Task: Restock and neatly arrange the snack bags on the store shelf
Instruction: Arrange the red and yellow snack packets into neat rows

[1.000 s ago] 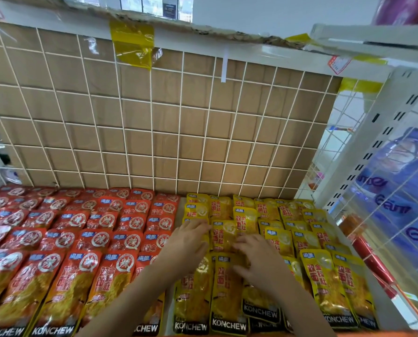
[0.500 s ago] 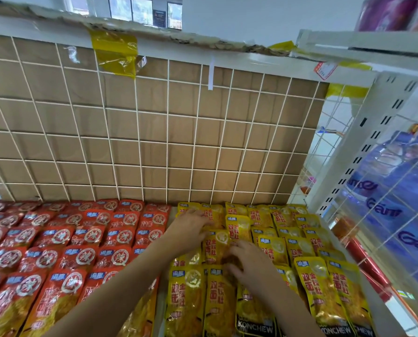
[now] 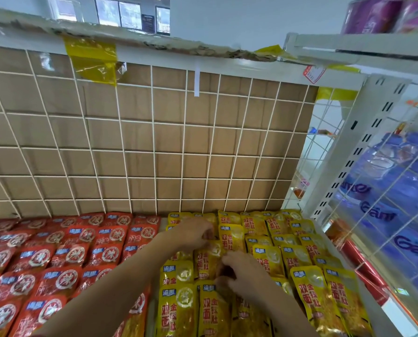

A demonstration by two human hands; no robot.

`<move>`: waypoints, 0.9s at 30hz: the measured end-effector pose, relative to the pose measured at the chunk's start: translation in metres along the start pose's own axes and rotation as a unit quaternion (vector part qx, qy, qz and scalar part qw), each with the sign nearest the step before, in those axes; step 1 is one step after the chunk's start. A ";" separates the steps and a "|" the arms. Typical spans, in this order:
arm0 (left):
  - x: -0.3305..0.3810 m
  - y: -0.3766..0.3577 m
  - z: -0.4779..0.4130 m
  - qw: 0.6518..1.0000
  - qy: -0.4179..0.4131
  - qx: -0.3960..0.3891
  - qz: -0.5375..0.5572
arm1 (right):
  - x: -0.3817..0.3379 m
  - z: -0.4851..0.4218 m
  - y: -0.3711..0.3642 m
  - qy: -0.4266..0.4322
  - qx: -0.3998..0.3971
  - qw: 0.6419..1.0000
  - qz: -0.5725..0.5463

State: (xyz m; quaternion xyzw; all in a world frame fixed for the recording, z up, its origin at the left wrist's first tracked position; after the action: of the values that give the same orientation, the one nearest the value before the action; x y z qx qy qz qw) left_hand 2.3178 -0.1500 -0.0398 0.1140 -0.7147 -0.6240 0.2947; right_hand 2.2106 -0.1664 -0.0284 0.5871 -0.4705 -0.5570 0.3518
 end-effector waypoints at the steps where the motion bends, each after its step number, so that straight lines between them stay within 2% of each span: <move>1: -0.001 -0.001 -0.002 1.000 0.006 0.001 0.005 | -0.001 0.000 0.001 0.003 0.003 1.000 -0.010; 12: -0.024 0.013 -0.022 0.988 0.045 0.073 0.129 | 0.001 -0.001 -0.001 0.003 -0.015 0.999 -0.038; 20: -0.034 0.012 -0.028 0.984 0.047 0.091 0.143 | 0.003 -0.003 -0.001 -0.018 -0.017 0.999 -0.042; 27: -0.032 0.012 -0.028 0.982 0.037 0.098 0.156 | 0.005 -0.010 -0.011 -0.051 -0.090 0.994 -0.040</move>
State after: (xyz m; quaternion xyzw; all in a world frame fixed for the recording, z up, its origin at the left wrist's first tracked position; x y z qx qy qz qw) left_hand 2.3618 -0.1536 -0.0362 0.0526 -0.7701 -0.4925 0.4020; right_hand 2.2223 -0.1694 -0.0388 0.5415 -0.4121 -0.6402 0.3565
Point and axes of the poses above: each hand's wrist, its own z-axis away from the middle knuckle, its own y-axis out of the back of the hand, x = y × z, the point moved 10 cm from there along -z, towards the middle knuckle, and after that the axes turned 15 degrees about x, right-handed, at the moved point
